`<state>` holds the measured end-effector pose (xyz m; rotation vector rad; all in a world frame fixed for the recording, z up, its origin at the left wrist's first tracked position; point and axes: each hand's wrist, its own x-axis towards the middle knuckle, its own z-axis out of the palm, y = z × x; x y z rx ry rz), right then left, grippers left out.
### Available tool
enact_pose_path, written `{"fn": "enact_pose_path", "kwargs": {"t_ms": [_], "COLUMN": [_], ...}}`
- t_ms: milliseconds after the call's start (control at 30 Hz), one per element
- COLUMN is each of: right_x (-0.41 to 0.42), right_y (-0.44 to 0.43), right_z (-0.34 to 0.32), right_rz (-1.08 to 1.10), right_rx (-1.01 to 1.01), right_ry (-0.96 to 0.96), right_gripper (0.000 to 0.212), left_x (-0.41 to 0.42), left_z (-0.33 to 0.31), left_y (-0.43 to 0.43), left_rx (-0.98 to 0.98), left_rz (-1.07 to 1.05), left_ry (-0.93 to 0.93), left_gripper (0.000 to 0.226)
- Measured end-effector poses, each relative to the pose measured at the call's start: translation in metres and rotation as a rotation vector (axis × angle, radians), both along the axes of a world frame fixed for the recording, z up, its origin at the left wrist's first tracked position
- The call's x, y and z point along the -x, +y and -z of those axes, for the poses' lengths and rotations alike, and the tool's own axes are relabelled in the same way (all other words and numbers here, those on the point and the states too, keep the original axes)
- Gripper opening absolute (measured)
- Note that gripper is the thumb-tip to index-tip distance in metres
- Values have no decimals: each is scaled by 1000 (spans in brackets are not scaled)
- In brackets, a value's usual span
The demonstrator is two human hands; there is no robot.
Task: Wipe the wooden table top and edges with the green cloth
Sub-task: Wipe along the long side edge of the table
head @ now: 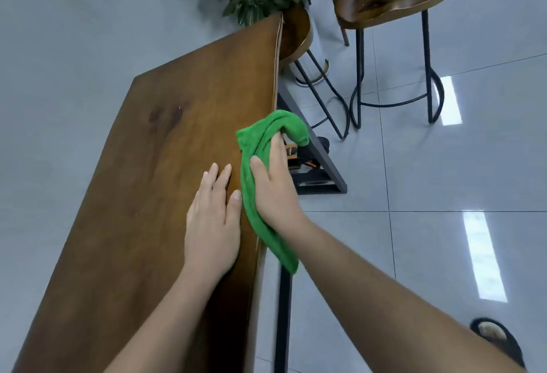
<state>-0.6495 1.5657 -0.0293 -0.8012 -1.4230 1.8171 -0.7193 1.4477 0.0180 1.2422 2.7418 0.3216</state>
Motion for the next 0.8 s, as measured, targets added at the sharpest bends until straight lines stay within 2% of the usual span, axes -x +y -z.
{"fn": "enact_pose_path", "kwargs": {"t_ms": [167,267,400,533,633,700,800], "right_x": [41,42,2,-61,-99,-114,-120], "right_y": [78,79,5,-123,-205,-236,-235], "right_z": [-4,-5,-5,-2,-5,-8,-11], "right_rz": [-21,-34,-7,-44,-129,-177,-173], "right_rx": [46,82,64,77,138,139,94], "right_ry": [-61,-81,-19,-21,-66,-101,-96], "right_gripper": [77,75,74,67,68,69,73], "left_x": [-21,-34,-50,-68,-83,-95,-105], "left_z": [-3,-5,-7,-8,-11,-14,-14], "left_y": [-55,-91,-134,-166,-183,-194,-207], "left_rx": [32,64,82,82,96,107,111], "left_rz": [25,-1,-81,-107,-152,-167,-186], "left_ry": [18,27,23,29,14,-2,-4], "left_gripper": [64,68,84,66,65,64,65]}}
